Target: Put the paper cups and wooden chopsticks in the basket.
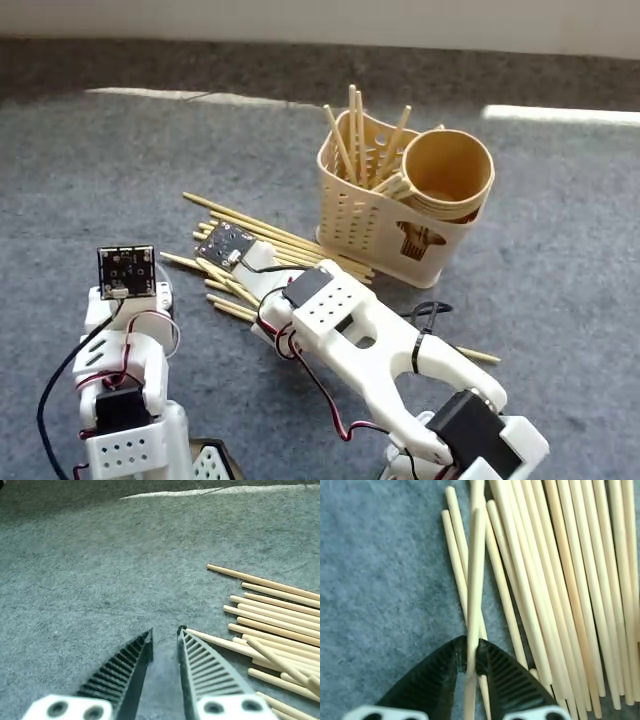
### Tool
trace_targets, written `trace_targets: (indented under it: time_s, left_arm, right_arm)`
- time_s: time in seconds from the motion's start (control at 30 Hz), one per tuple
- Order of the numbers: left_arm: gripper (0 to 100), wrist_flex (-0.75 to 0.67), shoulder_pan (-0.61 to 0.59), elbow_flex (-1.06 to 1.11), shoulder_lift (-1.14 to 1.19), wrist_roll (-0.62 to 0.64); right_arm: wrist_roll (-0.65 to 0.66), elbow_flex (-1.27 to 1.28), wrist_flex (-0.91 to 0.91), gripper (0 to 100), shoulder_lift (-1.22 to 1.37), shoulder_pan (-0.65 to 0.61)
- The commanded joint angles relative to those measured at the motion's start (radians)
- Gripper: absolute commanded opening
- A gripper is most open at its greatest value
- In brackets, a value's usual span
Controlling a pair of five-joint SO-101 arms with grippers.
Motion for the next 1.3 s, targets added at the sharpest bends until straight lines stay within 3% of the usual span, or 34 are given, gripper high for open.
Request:
trace_targets:
  time_s: [0.0,0.33,0.67,1.03,1.27]
  left_arm:
    - [9,-0.023,0.025,-0.004,-0.002,-0.018]
    - [9,-0.023,0.027,-0.004,-0.002,-0.02]
    - [9,-0.023,0.056,0.001,-0.002,-0.02]
    - [9,-0.018,0.059,0.002,-0.002,-0.02]
    - [9,-0.017,0.139,0.004,-0.002,-0.069]
  right_arm:
    - [0.005,-0.007,-0.01,0.6,-0.056,0.002]
    - [0.005,-0.004,-0.002,0.6,-0.081,0.028]
    - [-0.077,0.097,-0.001,0.6,-0.49,0.139]
    - [-0.267,0.127,-0.07,0.6,-0.881,0.145]
    - [-0.213,0.127,-0.177,0.6,-1.082,0.145]
